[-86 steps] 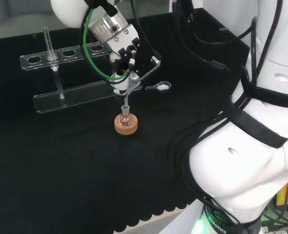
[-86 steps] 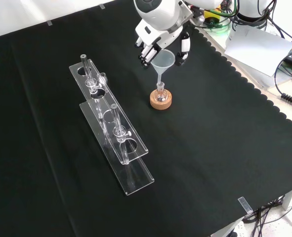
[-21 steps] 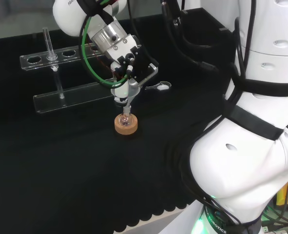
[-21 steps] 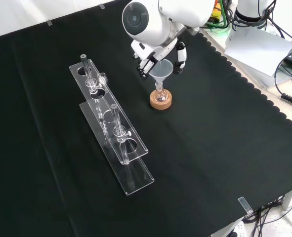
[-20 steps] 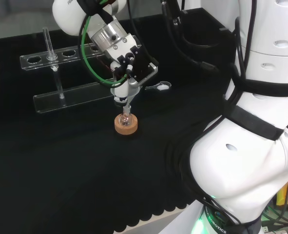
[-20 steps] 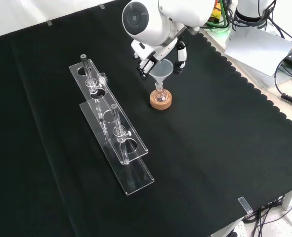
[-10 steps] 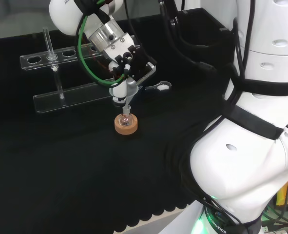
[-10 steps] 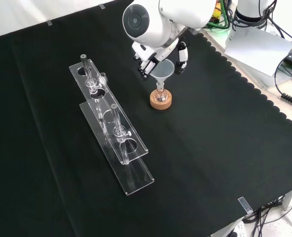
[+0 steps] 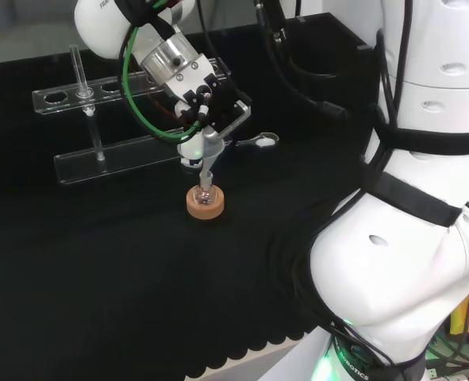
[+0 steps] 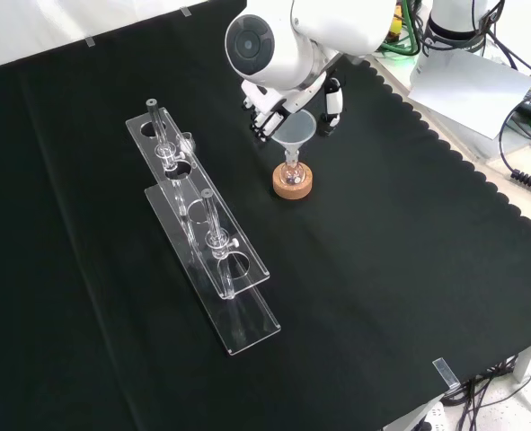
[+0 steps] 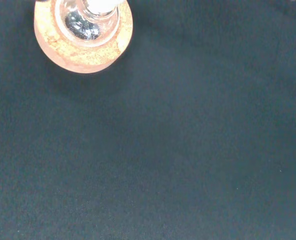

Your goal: Place the funnel on the round-bottom flask.

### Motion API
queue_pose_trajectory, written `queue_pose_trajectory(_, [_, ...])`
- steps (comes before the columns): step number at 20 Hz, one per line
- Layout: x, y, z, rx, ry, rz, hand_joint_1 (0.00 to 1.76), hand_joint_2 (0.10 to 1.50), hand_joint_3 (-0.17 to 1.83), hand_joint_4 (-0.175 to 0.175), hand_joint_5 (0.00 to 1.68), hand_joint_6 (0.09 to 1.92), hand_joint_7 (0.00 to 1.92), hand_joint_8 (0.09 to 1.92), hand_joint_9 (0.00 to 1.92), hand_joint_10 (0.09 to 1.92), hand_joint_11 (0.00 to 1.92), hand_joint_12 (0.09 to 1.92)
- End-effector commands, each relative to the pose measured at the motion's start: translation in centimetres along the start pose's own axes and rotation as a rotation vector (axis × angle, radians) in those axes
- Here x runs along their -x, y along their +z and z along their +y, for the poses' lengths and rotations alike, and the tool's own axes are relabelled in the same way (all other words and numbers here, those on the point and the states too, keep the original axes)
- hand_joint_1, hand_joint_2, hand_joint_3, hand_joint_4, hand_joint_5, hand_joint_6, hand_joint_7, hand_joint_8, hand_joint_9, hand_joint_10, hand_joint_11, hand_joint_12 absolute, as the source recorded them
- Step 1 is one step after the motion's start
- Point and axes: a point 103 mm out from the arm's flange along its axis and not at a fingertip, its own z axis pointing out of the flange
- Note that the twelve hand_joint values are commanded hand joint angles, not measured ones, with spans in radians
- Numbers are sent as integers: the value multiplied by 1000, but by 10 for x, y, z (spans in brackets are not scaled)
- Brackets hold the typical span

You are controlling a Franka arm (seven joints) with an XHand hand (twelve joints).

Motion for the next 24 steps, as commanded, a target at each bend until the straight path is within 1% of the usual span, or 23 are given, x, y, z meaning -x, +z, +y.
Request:
queue_pose_trajectory(1, [0, 0, 0, 4, -1, 0, 648, 657, 575, -62, 287, 87, 156, 695, 557, 639, 314, 1429])
queue_pose_trajectory(7, [-2, -3, -3, 17, -10, -1, 635, 656, 568, -62, 273, 87, 129, 689, 536, 642, 297, 1432])
queue_pose_trajectory(10, [-1, -5, -5, 37, -10, 1, 615, 654, 560, -62, 262, 87, 120, 689, 518, 644, 288, 1436])
queue_pose_trajectory(13, [3, -8, -10, 64, -8, 10, 585, 660, 528, -62, 251, 87, 98, 692, 456, 668, 265, 1450])
queue_pose_trajectory(15, [8, -9, -13, 88, -4, 20, 572, 663, 511, -61, 246, 87, 86, 693, 423, 678, 251, 1455])
queue_pose_trajectory(18, [20, -9, -18, 118, -1, 55, 566, 665, 503, -61, 247, 87, 90, 697, 408, 683, 239, 1457])
queue_pose_trajectory(24, [51, -4, -27, 142, 28, 83, 564, 671, 496, -60, 269, 87, 124, 709, 416, 690, 235, 1462])
